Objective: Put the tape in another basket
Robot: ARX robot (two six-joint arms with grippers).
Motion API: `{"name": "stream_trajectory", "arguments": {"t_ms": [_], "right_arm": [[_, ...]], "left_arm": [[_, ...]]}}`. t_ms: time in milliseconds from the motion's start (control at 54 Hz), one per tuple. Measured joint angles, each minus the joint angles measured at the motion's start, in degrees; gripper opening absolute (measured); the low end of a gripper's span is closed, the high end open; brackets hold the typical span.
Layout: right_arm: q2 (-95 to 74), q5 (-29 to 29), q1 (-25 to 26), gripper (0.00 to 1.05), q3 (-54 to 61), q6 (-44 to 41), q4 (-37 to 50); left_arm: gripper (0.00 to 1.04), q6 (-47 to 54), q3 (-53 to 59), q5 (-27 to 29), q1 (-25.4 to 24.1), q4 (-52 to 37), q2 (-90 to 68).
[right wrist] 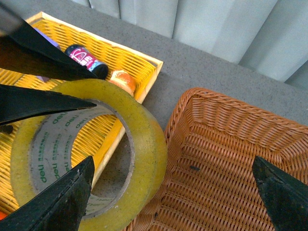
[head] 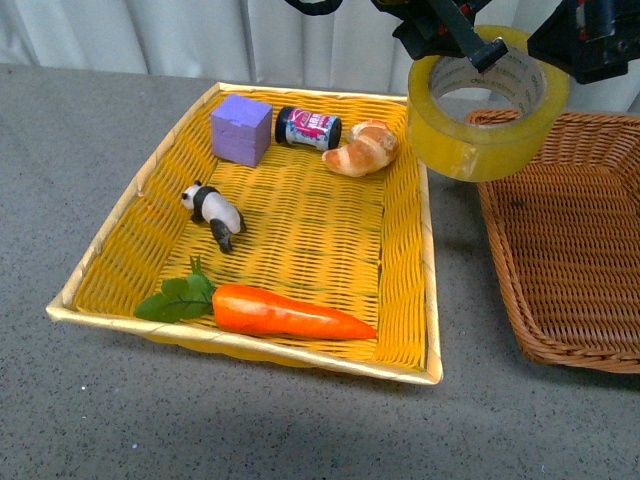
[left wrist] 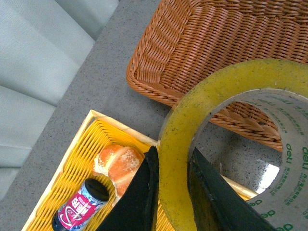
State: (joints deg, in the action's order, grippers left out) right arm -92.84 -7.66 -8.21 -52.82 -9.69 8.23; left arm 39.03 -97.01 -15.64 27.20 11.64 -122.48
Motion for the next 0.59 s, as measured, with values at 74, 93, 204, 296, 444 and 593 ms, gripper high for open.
{"name": "stream_trajectory", "arguments": {"t_ms": [74,93,204,296,444,593], "right_arm": [[-2.2,0.1,-0.2,0.96,-1.5,0.5,-1.3],[-2.8,0.1,-0.3,0.96,-1.8,0.5,-1.5],[-5.0,0.7,-0.5,0.96,-2.9,1.2,-2.4],[-5.7,1.3,-0.5,0.92,-3.5,2.4,-2.7],[-5.8,1.4,-0.5,0.64,-3.6,3.6,-3.5],[-5.8,1.1,-1.0,0.39,-3.6,4.2,-4.0]], "left_arm": [[0.15,0.0,0.0,0.0,0.0,0.0,0.0],[0.15,0.0,0.0,0.0,0.0,0.0,0.0],[0.15,0.0,0.0,0.0,0.0,0.0,0.0],[0.15,0.0,0.0,0.0,0.0,0.0,0.0],[0.14,0.0,0.0,-0.1,0.0,0.0,0.0],[0.14,-0.3,0.0,-0.2,0.0,0.0,0.0]]}}
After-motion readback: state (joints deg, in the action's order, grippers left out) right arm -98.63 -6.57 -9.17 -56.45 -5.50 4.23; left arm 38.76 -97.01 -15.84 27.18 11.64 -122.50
